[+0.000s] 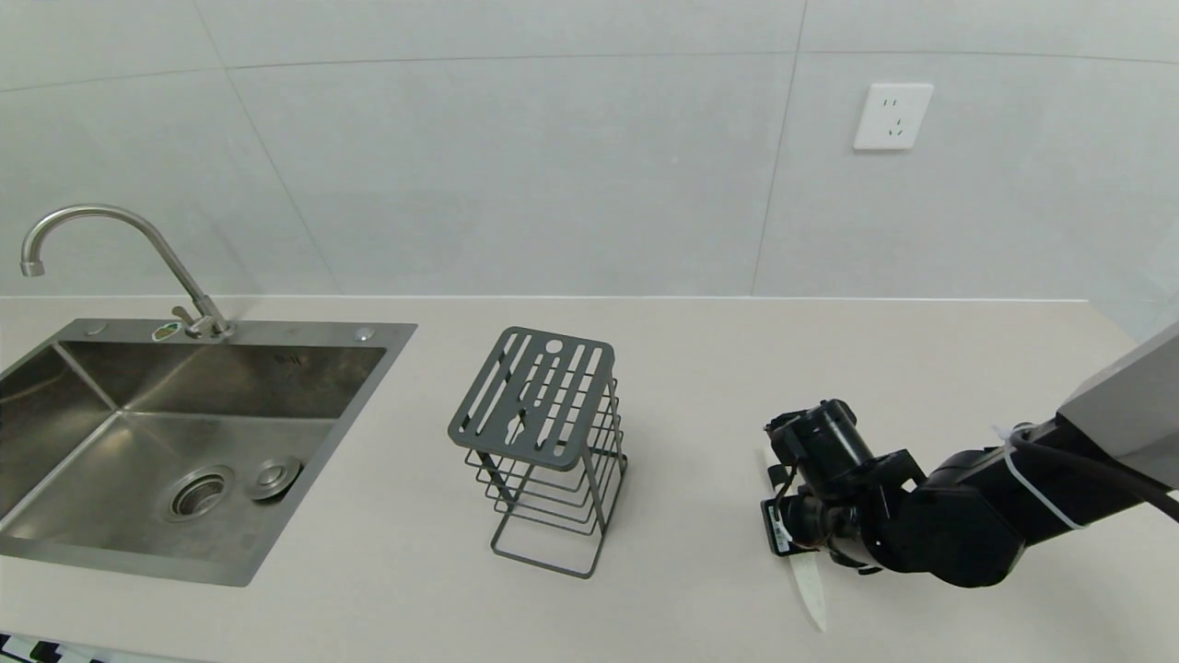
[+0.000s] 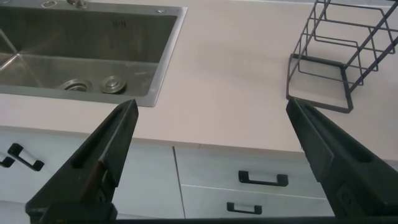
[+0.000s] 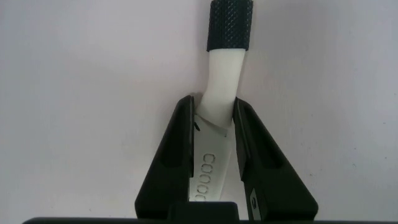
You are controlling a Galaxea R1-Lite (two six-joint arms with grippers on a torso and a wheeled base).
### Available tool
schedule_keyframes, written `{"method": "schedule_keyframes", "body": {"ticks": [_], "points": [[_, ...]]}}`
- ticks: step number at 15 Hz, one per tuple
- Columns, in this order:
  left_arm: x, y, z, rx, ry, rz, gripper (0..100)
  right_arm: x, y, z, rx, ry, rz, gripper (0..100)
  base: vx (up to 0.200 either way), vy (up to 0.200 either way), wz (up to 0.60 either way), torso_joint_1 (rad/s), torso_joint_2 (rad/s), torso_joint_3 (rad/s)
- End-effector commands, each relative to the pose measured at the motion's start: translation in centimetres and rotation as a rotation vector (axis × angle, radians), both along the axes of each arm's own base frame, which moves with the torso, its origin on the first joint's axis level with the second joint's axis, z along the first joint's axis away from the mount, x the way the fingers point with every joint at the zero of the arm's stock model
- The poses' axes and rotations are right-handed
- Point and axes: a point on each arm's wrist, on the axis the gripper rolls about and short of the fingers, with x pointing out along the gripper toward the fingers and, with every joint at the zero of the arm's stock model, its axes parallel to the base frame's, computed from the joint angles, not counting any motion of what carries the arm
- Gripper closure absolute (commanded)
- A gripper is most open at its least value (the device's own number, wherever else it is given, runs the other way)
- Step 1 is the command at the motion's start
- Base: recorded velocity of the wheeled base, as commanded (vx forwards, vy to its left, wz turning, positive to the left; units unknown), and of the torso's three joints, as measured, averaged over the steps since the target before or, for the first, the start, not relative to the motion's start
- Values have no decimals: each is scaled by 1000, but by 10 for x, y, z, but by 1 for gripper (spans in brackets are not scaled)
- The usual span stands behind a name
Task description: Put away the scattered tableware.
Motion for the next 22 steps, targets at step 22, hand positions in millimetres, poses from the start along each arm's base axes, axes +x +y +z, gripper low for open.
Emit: {"method": "schedule_keyframes", "body": {"ticks": [22], "points": [[-6,-4,124,163,-440,-292,0,-17,-53,74,190,-517,614,100,0,0,0,0,0,0]]}}
